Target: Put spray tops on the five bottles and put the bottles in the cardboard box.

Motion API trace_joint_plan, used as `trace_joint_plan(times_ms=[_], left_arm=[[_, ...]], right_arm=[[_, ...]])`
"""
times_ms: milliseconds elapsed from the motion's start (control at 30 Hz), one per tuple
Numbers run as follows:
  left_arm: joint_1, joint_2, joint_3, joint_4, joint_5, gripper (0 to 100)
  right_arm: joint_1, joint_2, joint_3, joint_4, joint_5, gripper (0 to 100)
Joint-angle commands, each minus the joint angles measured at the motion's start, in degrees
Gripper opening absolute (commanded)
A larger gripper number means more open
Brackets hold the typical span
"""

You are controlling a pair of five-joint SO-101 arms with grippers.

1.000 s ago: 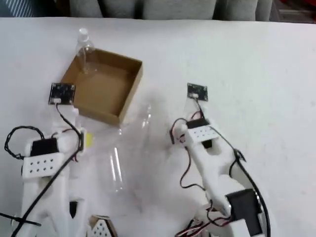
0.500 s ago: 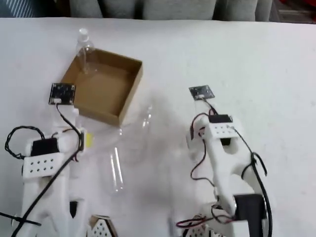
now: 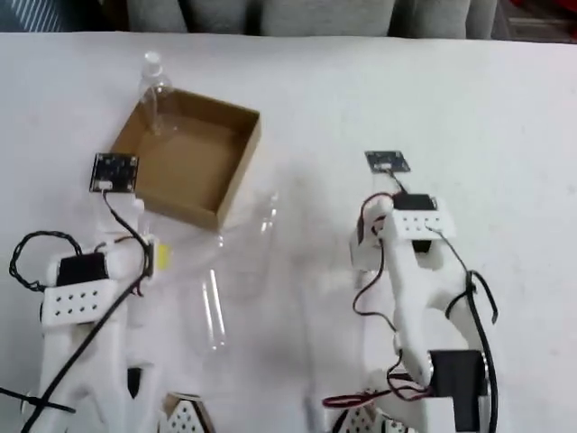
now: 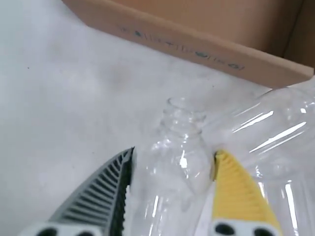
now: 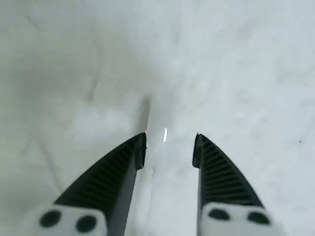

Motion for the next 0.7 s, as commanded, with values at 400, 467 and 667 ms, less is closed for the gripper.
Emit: trace_joint_plan(times_ms=[400,467,667], left_arm=[[0.84,-0.92,-0.26,-1.32,-2.55,11],[0.84,-0.92,-0.26,-1.32,-2.64,11],[0.66,-0.92,-0.26,-1.32,-2.64,11]], right_arm=[[-1.89,-3.03,5.89,-6.20,-0.62,14.5],[-2.51,-3.03,6.07,-6.29,-0.62,14.5],[-2.68,0.57,5.63,-8.31,-0.62,14.5]])
